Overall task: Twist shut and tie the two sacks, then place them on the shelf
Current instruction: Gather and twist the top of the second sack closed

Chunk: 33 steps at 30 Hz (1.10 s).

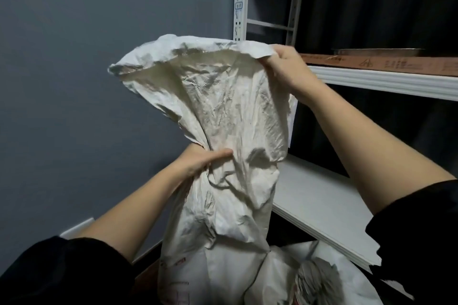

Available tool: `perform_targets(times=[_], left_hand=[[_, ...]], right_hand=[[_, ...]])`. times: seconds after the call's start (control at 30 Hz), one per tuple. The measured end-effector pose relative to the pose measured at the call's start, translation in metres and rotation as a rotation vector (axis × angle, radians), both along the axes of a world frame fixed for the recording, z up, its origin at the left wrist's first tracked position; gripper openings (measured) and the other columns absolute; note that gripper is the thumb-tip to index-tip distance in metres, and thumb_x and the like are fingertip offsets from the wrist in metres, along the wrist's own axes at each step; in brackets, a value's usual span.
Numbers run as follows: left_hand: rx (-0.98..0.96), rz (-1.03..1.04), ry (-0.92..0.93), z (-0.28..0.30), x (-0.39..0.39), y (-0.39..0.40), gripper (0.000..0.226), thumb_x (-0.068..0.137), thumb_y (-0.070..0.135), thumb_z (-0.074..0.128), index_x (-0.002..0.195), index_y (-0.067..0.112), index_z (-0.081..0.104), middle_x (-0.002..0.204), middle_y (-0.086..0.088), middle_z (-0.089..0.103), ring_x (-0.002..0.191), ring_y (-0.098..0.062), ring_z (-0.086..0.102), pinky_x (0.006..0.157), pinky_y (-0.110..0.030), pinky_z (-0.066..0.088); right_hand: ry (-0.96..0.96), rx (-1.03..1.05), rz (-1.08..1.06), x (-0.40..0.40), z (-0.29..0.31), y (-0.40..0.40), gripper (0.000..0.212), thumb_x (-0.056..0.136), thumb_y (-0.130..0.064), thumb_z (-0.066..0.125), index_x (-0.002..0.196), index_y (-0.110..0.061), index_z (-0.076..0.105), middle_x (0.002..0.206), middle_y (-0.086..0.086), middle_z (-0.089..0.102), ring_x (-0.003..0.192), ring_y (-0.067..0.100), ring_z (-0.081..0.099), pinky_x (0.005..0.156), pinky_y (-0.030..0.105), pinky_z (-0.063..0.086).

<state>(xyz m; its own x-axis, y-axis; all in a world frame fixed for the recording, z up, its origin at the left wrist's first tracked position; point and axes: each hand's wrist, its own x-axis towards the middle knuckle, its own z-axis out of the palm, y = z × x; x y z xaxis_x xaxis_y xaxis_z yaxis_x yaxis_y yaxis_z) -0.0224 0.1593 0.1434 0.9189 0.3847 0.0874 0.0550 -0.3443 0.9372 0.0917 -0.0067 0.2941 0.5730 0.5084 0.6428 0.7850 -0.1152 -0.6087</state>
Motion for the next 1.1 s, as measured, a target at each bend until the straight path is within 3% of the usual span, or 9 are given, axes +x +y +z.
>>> perform_targets(times=[0.13,0.27,0.37,0.47,0.57,0.73,0.87,0.97,1.1], left_hand=[[0.103,-0.051,0.144,-0.001,0.005,-0.011,0.051,0.069,0.053,0.077,0.048,0.015,0.052,0.041,-0.002,0.045,0.031,-0.009,0.039,0.039,-0.019,0.030],[0.041,-0.062,0.004,-0.002,0.008,-0.015,0.025,0.079,0.037,0.073,0.067,0.021,0.059,0.058,0.006,0.060,0.053,-0.005,0.055,0.048,-0.013,0.040],[0.002,-0.103,-0.126,-0.004,0.012,-0.017,0.016,0.088,0.022,0.065,0.104,0.024,0.065,0.102,0.007,0.064,0.094,-0.009,0.058,0.074,-0.015,0.046],[-0.036,-0.031,-0.180,-0.004,0.009,-0.013,0.039,0.092,0.011,0.058,0.131,0.011,0.055,0.120,0.003,0.058,0.113,-0.013,0.054,0.093,-0.024,0.042],[-0.065,0.068,-0.102,-0.011,0.006,0.005,0.020,0.088,0.017,0.058,0.106,0.012,0.065,0.099,-0.018,0.065,0.095,-0.032,0.063,0.080,-0.038,0.048],[-0.126,-0.016,-0.073,-0.019,0.005,0.020,0.019,0.086,0.011,0.060,0.101,0.021,0.065,0.100,-0.007,0.070,0.092,-0.024,0.066,0.082,-0.032,0.051],[-0.151,-0.085,-0.188,-0.015,-0.002,0.013,0.032,0.090,0.004,0.059,0.118,0.019,0.062,0.111,0.007,0.068,0.098,-0.008,0.064,0.087,-0.024,0.050],[-0.239,0.012,-0.231,-0.014,-0.006,0.012,0.028,0.090,0.009,0.059,0.116,0.020,0.061,0.105,0.005,0.069,0.091,-0.010,0.066,0.078,-0.020,0.054],[-0.266,-0.041,0.013,-0.006,-0.012,0.011,0.036,0.072,0.047,0.072,0.094,0.020,0.071,0.093,-0.003,0.071,0.092,-0.023,0.065,0.084,-0.027,0.050]], right_hand=[[-0.186,-0.080,-0.037,-0.011,0.005,0.021,0.018,0.092,-0.011,0.043,0.080,-0.013,0.056,0.078,-0.008,0.054,0.078,0.008,0.048,0.070,0.028,0.035],[-0.424,-0.117,-0.095,-0.026,0.007,0.031,0.011,0.079,-0.013,0.034,0.084,-0.014,0.044,0.089,0.003,0.050,0.085,0.019,0.048,0.074,0.035,0.031],[-0.509,-0.159,-0.134,-0.031,0.009,0.030,0.026,0.078,-0.021,0.038,0.099,-0.019,0.053,0.104,-0.004,0.056,0.100,0.015,0.052,0.080,0.033,0.030],[-0.369,-0.227,0.000,-0.026,0.007,0.018,0.063,0.075,-0.038,0.067,0.131,-0.026,0.043,0.130,-0.016,0.045,0.124,0.010,0.044,0.103,0.038,0.033],[-0.013,-0.341,0.139,-0.016,0.005,-0.002,0.100,0.073,-0.031,0.080,0.149,-0.027,0.015,0.151,-0.008,0.024,0.136,0.010,0.029,0.109,0.027,0.027],[0.155,-0.675,0.083,0.010,-0.008,-0.020,0.065,0.081,-0.006,0.069,0.137,-0.020,0.038,0.128,0.000,0.055,0.116,0.016,0.055,0.090,0.022,0.048],[0.267,-0.781,0.079,0.015,-0.017,-0.026,0.035,0.079,-0.015,0.074,0.111,-0.017,0.062,0.107,-0.003,0.070,0.091,0.009,0.067,0.071,0.014,0.052],[0.248,-0.640,0.021,0.021,-0.022,-0.030,0.020,0.081,-0.024,0.074,0.098,-0.021,0.065,0.101,-0.002,0.071,0.092,0.015,0.068,0.077,0.021,0.055],[0.315,-0.265,0.069,0.020,-0.019,-0.030,0.020,0.088,-0.019,0.065,0.107,-0.021,0.059,0.102,-0.001,0.070,0.094,0.017,0.067,0.084,0.033,0.054]])
